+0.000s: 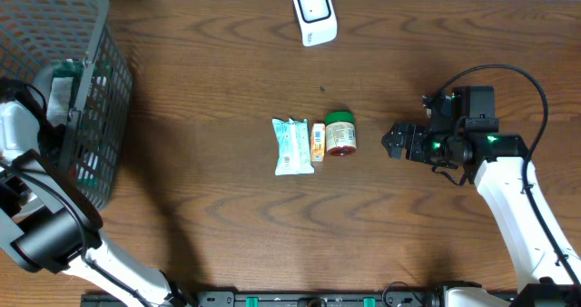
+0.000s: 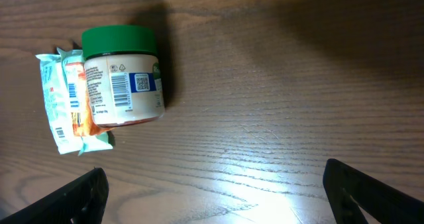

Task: Scan the item barcode
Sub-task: 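Move the left gripper back into the basket toward the red snack packet, then grasp the red snack packet with the left gripper and lift it out, then carry the red packet beside the wipes pack and lower it, then stand the red packet upright against the wipes pack with the left gripper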

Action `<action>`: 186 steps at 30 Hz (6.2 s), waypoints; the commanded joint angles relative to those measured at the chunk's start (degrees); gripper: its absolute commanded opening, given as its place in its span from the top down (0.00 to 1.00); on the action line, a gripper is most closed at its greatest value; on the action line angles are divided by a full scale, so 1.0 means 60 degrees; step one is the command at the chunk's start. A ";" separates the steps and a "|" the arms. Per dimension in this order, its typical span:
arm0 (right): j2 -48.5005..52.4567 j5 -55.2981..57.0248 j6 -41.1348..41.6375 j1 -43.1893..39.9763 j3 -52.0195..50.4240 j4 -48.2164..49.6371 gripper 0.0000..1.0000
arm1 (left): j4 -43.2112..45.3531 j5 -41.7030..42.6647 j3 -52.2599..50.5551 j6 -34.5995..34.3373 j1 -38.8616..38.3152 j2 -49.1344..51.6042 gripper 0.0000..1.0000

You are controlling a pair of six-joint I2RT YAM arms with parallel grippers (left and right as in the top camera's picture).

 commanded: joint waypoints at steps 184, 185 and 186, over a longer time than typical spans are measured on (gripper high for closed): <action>-0.0007 -0.0076 0.0066 0.0109 0.0131 -0.0004 0.01 | 0.2255 0.2503 -0.2171 -0.1137 -0.8841 -0.1767 0.89; -0.0007 -0.0076 0.0066 0.0109 0.0131 -0.0007 0.01 | 0.2346 0.2503 -0.2171 -0.1133 -0.8848 -0.1668 0.89; -0.0007 -0.0073 0.0066 0.0109 0.0131 -0.0004 0.01 | 0.2430 0.2506 -0.2171 -0.1140 -0.8863 -0.1577 0.89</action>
